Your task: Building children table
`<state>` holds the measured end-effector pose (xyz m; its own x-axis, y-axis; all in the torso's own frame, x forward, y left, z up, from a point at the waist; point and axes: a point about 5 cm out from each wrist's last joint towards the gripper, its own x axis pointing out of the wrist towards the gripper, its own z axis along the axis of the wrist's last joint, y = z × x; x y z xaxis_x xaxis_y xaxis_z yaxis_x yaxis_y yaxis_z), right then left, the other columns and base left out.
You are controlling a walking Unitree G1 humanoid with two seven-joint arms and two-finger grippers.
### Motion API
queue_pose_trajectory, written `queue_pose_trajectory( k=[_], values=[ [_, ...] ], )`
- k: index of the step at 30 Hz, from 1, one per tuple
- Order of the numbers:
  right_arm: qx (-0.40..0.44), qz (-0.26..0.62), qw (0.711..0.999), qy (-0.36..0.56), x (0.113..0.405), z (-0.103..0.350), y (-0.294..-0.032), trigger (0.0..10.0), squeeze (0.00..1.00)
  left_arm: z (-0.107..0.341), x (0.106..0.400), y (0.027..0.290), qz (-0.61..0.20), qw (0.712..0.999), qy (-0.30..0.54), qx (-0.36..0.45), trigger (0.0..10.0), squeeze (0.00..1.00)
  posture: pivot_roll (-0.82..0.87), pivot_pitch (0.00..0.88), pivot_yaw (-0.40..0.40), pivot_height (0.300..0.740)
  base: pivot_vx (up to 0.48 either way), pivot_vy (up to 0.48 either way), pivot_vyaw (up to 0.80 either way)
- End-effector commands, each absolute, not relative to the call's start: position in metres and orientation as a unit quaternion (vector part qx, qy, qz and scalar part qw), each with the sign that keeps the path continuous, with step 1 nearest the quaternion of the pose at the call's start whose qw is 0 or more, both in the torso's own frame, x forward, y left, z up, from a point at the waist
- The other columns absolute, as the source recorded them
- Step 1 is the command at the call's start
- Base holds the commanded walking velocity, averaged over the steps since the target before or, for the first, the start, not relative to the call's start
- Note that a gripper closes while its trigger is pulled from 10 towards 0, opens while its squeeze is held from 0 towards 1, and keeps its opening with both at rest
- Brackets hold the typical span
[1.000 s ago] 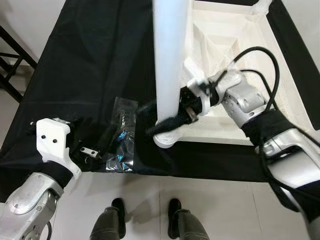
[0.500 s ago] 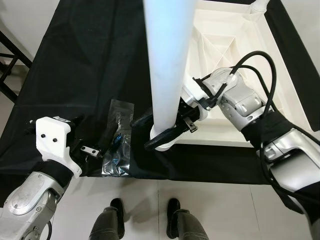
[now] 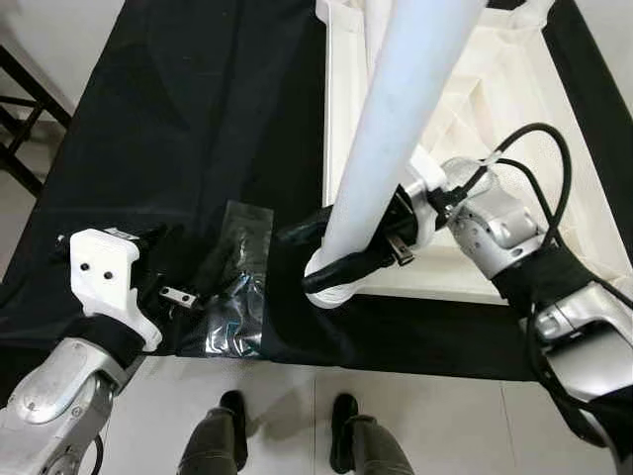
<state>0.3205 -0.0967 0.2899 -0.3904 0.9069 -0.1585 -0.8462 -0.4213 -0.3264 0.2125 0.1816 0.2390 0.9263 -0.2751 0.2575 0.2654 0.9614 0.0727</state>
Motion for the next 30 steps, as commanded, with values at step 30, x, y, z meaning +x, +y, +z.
queue_pose_trajectory(
  k=[30],
  values=[
    [-0.092, 0.316, 0.944, 0.022, 0.302, 0.176, -0.086, 10.0, 0.00, 0.240, 0.220, 0.192, -0.122, 0.982, -0.137, 0.038, 10.0, 0.00, 0.16, 0.366, -0.077, 0.740, 0.000, 0.000, 0.00]
  ],
)
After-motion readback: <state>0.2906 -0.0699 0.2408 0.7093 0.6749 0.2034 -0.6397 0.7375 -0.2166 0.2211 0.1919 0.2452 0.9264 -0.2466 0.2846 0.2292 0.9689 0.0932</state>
